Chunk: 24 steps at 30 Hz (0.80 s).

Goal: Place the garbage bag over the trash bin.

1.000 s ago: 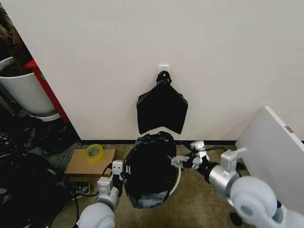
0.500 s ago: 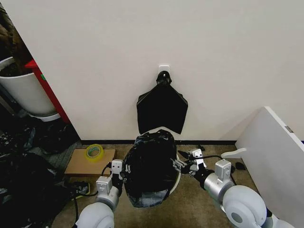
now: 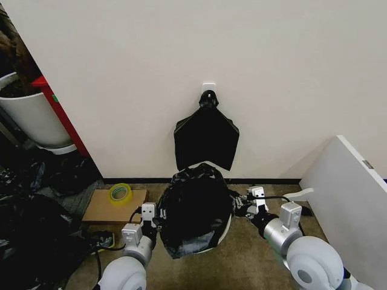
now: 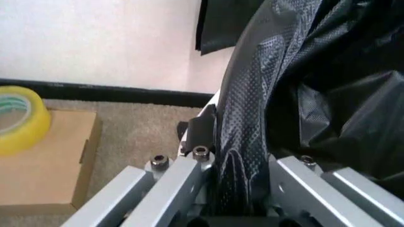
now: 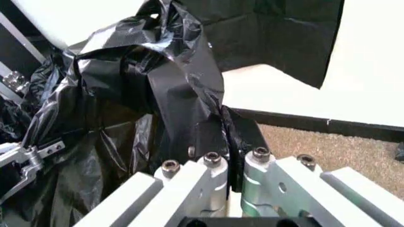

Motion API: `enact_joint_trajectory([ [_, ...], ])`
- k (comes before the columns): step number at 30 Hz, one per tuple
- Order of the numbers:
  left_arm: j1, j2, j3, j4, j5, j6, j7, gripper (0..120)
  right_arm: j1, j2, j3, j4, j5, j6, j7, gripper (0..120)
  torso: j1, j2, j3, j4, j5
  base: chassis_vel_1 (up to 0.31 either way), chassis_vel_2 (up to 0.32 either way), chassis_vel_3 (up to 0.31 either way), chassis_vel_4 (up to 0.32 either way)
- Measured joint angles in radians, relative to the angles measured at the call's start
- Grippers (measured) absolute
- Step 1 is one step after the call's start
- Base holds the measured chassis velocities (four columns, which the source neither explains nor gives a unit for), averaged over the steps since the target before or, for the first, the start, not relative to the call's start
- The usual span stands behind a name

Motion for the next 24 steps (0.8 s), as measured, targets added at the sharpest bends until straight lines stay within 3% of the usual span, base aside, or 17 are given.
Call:
enact_joint_trajectory([
  [10, 0.001, 0.004, -0.006, -0.013, -0.116, -0.018, 0.0, 1, 0.002, -0.009, 0.014, -0.034, 0.002, 0.002, 0.008, 0, 0.0, 0.0, 0.0, 0.0, -0.0001, 0.0, 0.0, 0.0, 0.0],
  [24, -0.016, 0.0, -0.019, -0.021, -0.261, -0.026, 0.005, 1, -0.049, -0.047, 0.127, -0.103, 0.08, 0.002, -0.045, 0, 0.0, 0.0, 0.0, -0.0001, -0.0001, 0.0, 0.0, 0.0, 0.0],
])
